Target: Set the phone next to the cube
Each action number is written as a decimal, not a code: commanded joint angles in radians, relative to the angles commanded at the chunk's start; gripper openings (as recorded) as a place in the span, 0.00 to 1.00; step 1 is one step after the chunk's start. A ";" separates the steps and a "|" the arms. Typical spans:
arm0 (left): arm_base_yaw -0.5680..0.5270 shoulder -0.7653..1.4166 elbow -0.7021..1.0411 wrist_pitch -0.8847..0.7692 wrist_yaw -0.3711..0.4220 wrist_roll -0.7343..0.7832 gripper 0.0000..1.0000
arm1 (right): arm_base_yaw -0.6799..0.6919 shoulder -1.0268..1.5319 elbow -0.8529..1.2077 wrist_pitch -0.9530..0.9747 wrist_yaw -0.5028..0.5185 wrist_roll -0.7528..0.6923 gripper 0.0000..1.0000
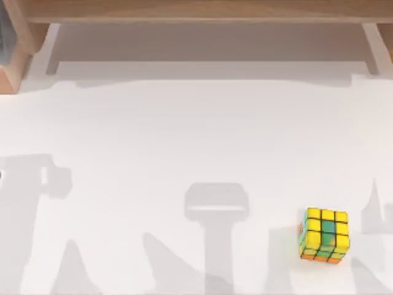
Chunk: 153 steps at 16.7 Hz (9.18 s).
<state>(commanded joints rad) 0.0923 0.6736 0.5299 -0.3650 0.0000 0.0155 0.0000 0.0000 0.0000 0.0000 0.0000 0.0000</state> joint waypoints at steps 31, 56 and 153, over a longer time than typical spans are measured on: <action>0.157 1.466 0.896 -0.492 0.003 0.023 1.00 | 0.000 0.000 0.000 0.000 0.000 0.000 1.00; 0.155 1.452 0.899 -0.497 0.003 0.024 0.00 | 0.000 0.000 0.000 0.000 0.000 0.000 1.00; -1.019 1.430 0.961 -0.586 -0.009 -0.915 1.00 | 0.000 0.000 0.000 0.000 0.000 0.000 1.00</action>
<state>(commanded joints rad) -0.9266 2.1034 1.4914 -0.9508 -0.0088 -0.8994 0.0000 0.0000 0.0000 0.0000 0.0000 0.0000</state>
